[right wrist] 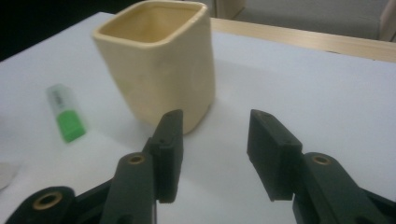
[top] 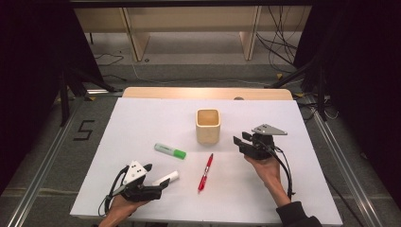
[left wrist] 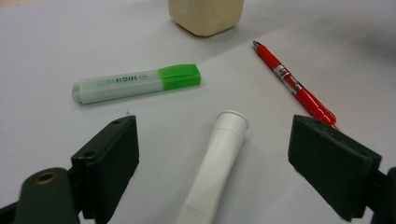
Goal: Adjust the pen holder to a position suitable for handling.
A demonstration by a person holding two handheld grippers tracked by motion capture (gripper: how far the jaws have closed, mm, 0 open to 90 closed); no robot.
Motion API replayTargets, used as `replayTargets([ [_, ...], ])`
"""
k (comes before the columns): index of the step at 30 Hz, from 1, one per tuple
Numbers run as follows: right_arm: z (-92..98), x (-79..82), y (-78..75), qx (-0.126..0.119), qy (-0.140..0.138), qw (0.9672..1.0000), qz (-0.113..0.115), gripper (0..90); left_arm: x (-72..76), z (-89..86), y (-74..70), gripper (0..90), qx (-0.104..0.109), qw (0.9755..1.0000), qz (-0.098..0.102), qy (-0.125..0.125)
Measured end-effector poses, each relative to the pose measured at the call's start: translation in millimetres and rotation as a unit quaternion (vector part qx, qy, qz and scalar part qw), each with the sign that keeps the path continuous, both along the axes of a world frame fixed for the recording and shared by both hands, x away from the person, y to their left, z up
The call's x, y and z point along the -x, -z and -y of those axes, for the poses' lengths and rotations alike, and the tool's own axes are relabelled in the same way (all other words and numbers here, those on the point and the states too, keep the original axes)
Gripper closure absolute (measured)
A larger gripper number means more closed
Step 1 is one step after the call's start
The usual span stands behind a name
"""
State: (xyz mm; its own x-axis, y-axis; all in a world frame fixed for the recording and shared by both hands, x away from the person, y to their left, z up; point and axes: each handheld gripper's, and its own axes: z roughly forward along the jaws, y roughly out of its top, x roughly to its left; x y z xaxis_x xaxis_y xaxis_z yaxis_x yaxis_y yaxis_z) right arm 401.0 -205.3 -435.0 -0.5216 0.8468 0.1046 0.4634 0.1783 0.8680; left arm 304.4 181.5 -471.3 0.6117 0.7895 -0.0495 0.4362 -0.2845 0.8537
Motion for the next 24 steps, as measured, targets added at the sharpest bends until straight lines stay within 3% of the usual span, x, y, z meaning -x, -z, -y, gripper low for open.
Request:
replayTargets([
  [6,10.3,32.3,2.5,-0.016,-0.025,0.9996,0.003,47.8,-2.9,4.3,-1.0,16.3,-0.024,0.9995,-0.017,0.011],
  [12,19.3,48.8,4.9,-0.027,-0.029,0.9992,0.001,41.3,-5.3,8.4,-4.0,16.6,-0.044,0.9984,-0.028,0.021],
  [24,17.3,75.7,2.8,-0.020,-0.050,0.9985,0.011,33.7,-16.8,16.1,-7.7,16.8,-0.107,0.9916,-0.062,0.039],
])
